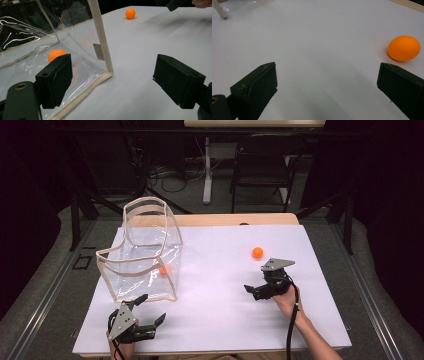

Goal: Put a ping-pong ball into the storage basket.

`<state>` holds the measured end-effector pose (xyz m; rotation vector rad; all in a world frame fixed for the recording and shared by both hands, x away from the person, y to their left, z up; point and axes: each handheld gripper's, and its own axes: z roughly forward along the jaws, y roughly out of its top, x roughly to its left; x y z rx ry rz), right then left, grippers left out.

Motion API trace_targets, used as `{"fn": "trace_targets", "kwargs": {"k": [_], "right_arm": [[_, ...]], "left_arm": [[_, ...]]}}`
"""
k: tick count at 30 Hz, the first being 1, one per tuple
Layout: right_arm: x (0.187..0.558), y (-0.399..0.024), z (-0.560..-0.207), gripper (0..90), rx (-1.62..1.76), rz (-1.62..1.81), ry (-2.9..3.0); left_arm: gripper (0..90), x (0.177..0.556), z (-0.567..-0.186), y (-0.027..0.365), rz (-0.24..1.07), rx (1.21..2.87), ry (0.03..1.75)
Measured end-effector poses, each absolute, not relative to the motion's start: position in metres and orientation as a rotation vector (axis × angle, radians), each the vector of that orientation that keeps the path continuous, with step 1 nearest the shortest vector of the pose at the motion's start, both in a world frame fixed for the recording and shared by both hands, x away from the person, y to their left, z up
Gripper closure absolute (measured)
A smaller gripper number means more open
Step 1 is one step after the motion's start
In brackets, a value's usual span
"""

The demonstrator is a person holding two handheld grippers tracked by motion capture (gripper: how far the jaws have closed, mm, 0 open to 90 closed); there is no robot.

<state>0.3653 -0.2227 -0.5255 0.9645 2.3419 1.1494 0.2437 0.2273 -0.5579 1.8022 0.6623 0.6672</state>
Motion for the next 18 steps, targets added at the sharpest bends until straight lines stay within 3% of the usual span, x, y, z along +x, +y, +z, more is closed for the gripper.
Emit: {"fn": "trace_targets", "kwargs": {"k": [18], "right_arm": [[0.384,-0.238,-0.527,2.6,1.036,1.111,2.304]], "left_arm": [[15.7,0.242,-0.557,0.227,0.680,1.800,0.660]]}}
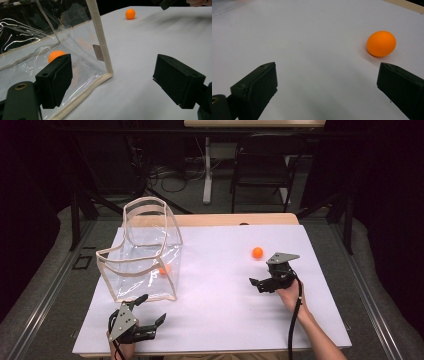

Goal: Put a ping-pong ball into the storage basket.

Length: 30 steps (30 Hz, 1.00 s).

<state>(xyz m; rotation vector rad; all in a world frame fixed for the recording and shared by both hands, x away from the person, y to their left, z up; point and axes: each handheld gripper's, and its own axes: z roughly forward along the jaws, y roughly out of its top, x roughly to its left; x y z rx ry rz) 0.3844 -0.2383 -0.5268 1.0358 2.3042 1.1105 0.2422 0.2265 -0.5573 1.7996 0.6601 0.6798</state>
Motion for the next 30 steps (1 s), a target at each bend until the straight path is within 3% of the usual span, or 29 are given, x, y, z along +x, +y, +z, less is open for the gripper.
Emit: {"fn": "trace_targets", "kwargs": {"k": [30], "right_arm": [[0.424,-0.238,-0.511,2.6,1.141,1.093,2.262]], "left_arm": [[15.7,0.240,-0.556,0.228,0.695,1.793,0.661]]}}
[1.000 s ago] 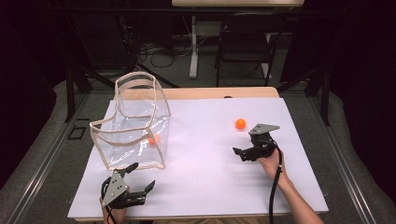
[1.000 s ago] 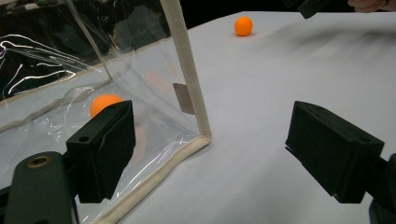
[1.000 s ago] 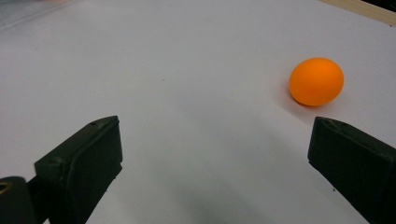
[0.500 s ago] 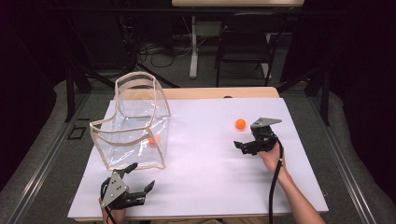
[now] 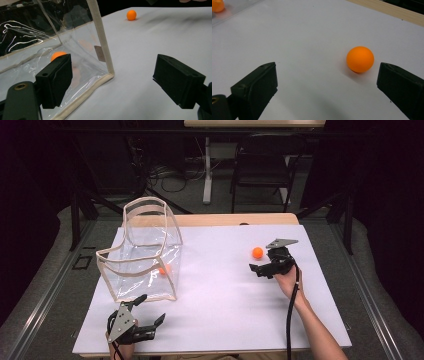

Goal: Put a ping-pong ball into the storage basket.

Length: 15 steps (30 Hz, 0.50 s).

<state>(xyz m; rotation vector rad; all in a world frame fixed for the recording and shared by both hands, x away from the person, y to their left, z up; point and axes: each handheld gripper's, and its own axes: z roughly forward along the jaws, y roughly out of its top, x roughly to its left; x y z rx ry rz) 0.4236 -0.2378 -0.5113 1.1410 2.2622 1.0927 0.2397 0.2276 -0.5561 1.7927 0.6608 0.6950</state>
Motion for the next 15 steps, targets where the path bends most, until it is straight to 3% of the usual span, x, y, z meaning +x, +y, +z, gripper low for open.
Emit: {"fn": "trace_targets", "kwargs": {"k": [15], "right_arm": [[0.451,-0.242,-0.518,2.2,1.211,1.074,2.223]], "left_arm": [[15.7,0.241,-0.557,0.227,0.696,1.799,0.659]]}}
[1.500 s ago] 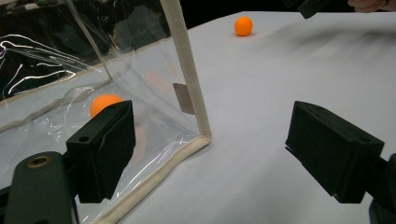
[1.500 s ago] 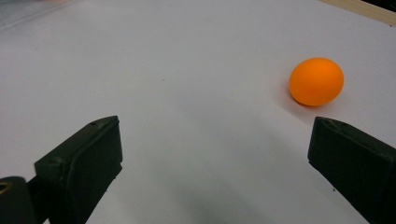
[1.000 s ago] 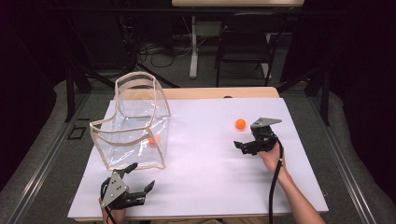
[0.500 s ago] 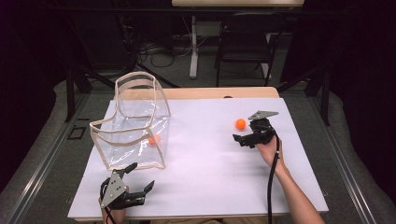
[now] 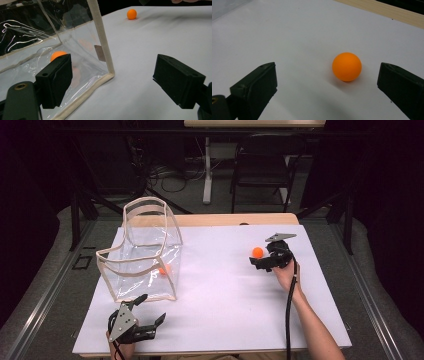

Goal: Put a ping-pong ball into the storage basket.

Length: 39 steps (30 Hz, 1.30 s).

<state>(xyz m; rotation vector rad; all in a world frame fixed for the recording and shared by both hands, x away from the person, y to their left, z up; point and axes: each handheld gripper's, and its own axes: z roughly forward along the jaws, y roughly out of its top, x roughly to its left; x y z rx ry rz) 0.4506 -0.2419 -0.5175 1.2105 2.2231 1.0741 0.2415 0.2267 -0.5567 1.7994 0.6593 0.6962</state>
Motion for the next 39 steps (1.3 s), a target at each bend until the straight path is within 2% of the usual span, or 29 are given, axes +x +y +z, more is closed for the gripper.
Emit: {"fn": "trace_targets", "kwargs": {"k": [34,37,39], "right_arm": [[0.490,-0.235,-0.543,0.0,1.292,1.039,2.257],[0.488,-0.235,-0.543,11.9,1.293,1.019,2.239],[0.488,-0.236,-0.544,15.5,1.299,1.006,2.236]], "left_arm": [[15.7,0.243,-0.557,0.228,0.685,1.787,0.661],[15.7,0.243,-0.557,0.226,0.687,1.791,0.657],[15.7,0.243,-0.557,0.226,0.687,1.792,0.656]]}}
